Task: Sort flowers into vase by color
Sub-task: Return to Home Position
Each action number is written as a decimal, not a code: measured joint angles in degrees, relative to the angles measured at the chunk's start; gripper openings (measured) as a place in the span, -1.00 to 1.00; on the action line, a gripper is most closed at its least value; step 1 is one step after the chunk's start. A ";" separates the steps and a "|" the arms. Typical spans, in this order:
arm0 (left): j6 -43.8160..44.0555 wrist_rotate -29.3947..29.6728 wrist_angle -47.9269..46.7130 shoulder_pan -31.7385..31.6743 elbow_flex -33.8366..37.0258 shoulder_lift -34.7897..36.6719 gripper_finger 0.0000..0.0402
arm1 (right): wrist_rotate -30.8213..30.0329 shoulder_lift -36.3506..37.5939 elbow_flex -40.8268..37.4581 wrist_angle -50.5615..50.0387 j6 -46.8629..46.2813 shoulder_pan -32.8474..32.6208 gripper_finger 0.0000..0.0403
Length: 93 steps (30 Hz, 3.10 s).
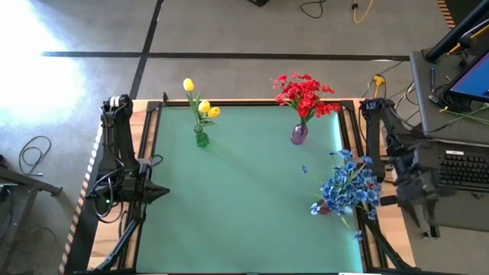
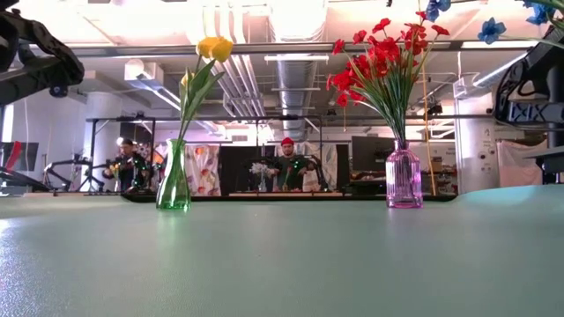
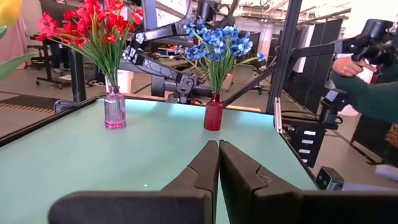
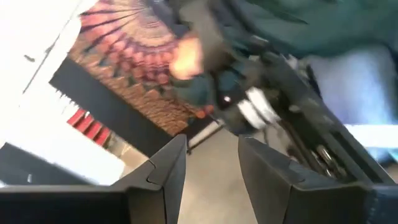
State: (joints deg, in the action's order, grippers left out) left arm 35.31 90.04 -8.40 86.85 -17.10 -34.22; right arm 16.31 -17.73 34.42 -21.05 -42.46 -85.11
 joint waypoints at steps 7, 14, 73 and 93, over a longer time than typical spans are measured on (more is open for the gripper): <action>-1.77 0.00 0.09 -2.04 0.00 -0.22 -1.00 | -0.03 0.04 -8.71 9.19 -2.18 0.01 -0.31; -2.64 0.00 0.19 -4.78 0.00 0.73 -1.00 | -2.84 0.03 -28.32 27.50 19.24 0.85 -0.36; -4.33 -0.02 -1.86 -41.75 2.89 -9.04 -1.00 | -38.35 0.12 -33.02 45.33 73.27 3.99 -0.95; -4.33 -0.02 -1.66 -41.74 2.89 -9.11 -1.00 | -30.78 5.76 -30.45 57.31 70.94 3.86 -0.95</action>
State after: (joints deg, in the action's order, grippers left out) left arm 30.98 90.02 -10.07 45.10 -14.22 -43.33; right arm -14.47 -11.97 3.97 36.25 28.49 -81.25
